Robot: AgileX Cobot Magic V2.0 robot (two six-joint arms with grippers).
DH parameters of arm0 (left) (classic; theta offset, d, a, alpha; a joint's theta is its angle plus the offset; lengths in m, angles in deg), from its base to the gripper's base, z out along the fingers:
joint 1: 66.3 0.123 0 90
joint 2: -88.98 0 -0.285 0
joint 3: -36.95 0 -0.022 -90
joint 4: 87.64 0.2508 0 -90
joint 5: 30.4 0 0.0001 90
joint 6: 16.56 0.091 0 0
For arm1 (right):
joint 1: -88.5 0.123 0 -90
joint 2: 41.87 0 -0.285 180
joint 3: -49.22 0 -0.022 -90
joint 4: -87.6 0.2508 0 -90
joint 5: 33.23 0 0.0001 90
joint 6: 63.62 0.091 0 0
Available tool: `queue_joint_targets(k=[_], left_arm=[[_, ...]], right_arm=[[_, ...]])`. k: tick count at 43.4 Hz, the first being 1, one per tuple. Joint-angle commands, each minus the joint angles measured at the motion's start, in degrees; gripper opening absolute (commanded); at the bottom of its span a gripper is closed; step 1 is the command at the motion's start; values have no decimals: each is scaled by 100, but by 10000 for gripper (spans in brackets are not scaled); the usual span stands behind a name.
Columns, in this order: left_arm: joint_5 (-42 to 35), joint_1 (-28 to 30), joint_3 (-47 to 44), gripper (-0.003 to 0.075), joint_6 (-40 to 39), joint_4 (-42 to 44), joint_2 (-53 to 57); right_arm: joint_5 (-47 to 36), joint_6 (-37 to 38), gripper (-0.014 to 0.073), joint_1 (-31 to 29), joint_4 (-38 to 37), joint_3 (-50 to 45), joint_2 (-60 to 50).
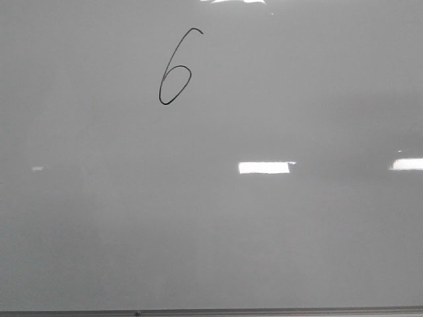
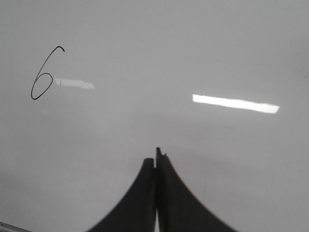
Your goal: Write number 6 on whiteboard
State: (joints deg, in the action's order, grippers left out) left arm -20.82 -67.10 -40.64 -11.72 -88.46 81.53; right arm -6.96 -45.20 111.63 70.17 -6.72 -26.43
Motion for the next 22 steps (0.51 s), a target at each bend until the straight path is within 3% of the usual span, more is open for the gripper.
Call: queue_joint_targets(k=[1, 22], left_arm=[[-526, 13, -29, -20, -54, -60, 80], [-526, 13, -29, -20, -54, -60, 80]], right_arm=[[-439, 2, -67, -31, -136, 130, 59], [-577, -30, -67, -31, -396, 42, 52]])
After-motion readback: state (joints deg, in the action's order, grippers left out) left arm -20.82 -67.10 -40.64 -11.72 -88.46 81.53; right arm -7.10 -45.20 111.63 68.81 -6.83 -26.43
